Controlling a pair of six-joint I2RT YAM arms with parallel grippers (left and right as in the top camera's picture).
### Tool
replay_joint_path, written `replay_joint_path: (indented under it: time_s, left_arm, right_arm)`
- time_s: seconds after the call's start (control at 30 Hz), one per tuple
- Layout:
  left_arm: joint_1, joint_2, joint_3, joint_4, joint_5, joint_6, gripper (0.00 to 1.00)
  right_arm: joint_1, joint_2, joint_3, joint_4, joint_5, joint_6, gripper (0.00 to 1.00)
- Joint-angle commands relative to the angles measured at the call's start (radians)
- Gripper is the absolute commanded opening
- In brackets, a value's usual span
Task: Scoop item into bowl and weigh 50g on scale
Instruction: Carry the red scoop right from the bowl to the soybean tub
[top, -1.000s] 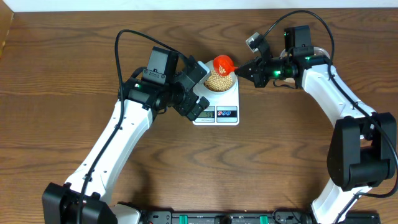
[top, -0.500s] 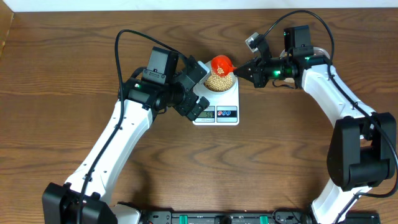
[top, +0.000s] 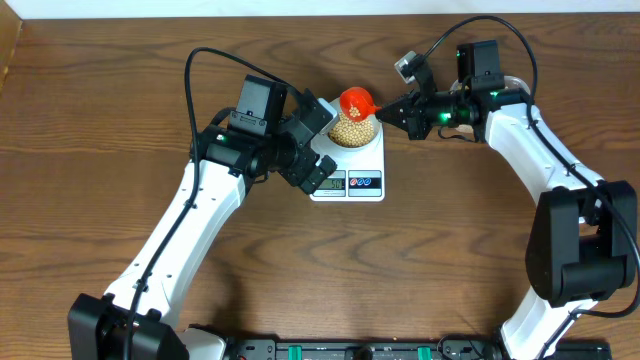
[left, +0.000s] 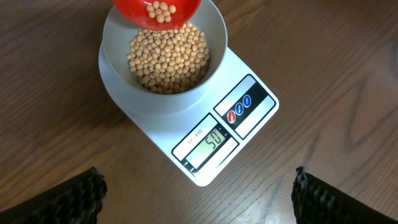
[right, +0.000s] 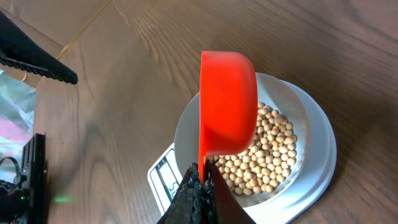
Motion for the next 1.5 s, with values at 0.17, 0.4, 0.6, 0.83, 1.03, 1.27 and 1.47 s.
replay_joint_path:
  time_s: [0.17,0.4,0.6,0.83,1.03,1.27,1.47]
  left_arm:
    - [0.0,0.004,0.002,-0.003,0.016,-0.013,0.98]
    - [0.0,0.004,0.002,-0.003,0.016,-0.013,0.98]
    - [0.0,0.004,0.002,-0.003,0.016,-0.013,0.98]
    - [0.0,0.004,0.002,-0.003,0.016,-0.013,0.98]
    - [0.0,0.004,0.002,-0.003,0.016,-0.013,0.98]
    - [0.0,0.004,0.002,-0.003,0.016,-0.013,0.98]
    - [0.0,0.004,0.002,-0.003,0.016,-0.013,0.98]
  right_arm:
    - [-0.056,-0.022,-0.002,0.054,-0.035,0.153,0.01]
    - [-0.188,-0.022,-0.002,0.072,-0.082,0.257,0.01]
    - [-0.315,-0.022,-0.002,0.071,-0.153,0.302,0.02]
    - [-0.419,-0.022,-0.002,0.061,-0.142,0.314,0.01]
    - [-0.489,-0.022,-0.002,0.041,-0.031,0.239,0.02]
    - [-0.522,-0.022,-0.002,0.004,0.081,0.106,0.01]
    - [-0.52,-0.022,-0.002,0.005,0.185,0.004,0.01]
